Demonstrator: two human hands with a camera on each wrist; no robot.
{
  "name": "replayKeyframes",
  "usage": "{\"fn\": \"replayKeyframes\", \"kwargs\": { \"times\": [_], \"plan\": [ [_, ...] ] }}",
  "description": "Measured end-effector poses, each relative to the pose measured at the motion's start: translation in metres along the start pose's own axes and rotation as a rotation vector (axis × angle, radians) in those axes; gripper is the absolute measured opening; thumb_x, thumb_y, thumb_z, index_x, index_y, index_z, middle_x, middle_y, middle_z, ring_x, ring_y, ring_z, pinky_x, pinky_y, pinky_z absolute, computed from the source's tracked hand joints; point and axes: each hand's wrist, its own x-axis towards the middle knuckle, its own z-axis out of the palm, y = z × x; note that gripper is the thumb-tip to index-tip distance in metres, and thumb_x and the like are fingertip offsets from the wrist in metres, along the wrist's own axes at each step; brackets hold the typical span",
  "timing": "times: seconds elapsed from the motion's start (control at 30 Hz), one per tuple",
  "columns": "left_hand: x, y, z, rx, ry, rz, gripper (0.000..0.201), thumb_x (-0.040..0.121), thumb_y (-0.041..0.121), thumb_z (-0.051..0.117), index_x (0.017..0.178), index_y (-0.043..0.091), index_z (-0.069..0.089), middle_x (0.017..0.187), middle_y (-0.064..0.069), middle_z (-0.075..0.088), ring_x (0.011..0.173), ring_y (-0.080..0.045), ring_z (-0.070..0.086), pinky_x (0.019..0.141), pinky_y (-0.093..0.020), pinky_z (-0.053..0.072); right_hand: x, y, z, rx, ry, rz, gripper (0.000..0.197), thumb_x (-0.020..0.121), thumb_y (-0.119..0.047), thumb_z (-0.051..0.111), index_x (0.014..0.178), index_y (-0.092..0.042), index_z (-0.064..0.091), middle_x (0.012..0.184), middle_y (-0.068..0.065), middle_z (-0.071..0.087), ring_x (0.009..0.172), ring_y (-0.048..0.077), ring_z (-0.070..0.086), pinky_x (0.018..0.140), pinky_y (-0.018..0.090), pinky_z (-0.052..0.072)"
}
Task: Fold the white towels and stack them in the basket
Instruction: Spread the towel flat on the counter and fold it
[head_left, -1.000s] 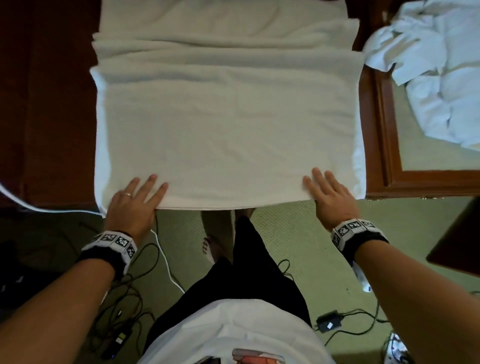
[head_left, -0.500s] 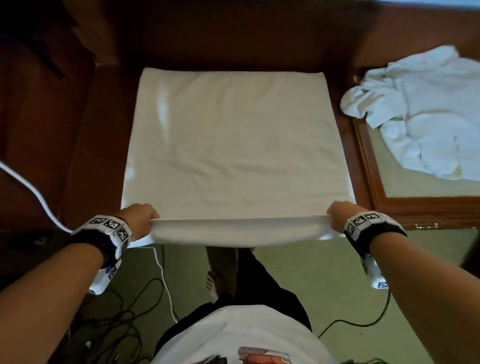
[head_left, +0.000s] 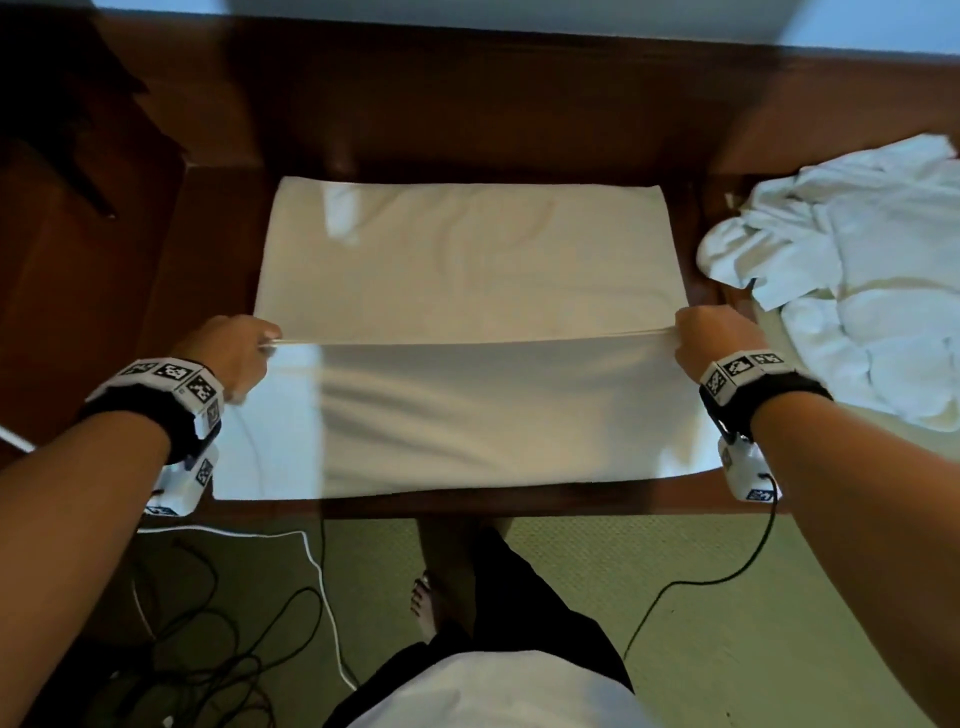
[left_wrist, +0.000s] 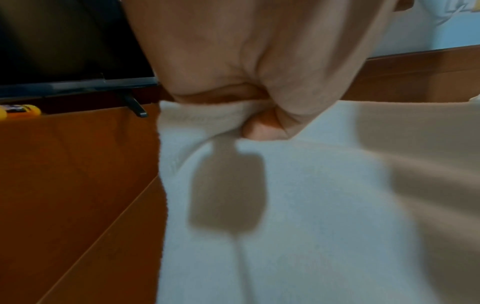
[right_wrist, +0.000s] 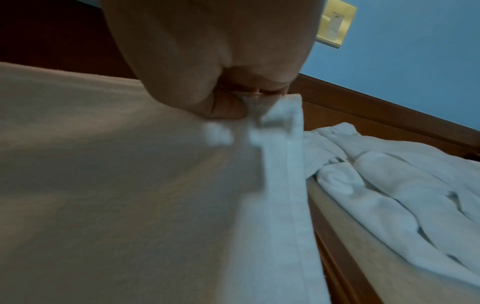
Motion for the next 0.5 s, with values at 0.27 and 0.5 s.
{"fn": "replayKeyframes", "kwargs": {
  "times": [0.27, 0.5],
  "plan": [
    [0.08, 0.011, 0.006, 0.093, 0.036, 0.014, 0.019, 0.089, 0.001, 0.053, 0.074, 0.013, 0.055, 0.082, -0.021, 0.06, 0.072, -0.037, 0.056, 0.069, -0.043, 0.054, 0.084, -0.009, 0.003, -0.05, 0.015, -0.06, 0.016, 0.084, -0.002, 0.056, 0.098, -0.004, 0.064, 0.094, 0.019, 0.063, 0.091, 0.04, 0.062, 0.069, 0.038, 0.045],
    [0.053, 0.021, 0.069, 0.122, 0.33, 0.149, 0.057, 0.086, 0.02, 0.068, 0.14, 0.012, 0.051, 0.147, -0.019, 0.044, 0.129, -0.044, 0.041, 0.099, -0.06, 0.037, 0.062, -0.024, 0.071, 0.283, 0.366, -0.046, 0.046, 0.086, -0.022, 0.056, 0.131, -0.014, 0.056, 0.144, 0.014, 0.044, 0.128, 0.039, 0.039, 0.102, 0.054, 0.031]
  ]
}}
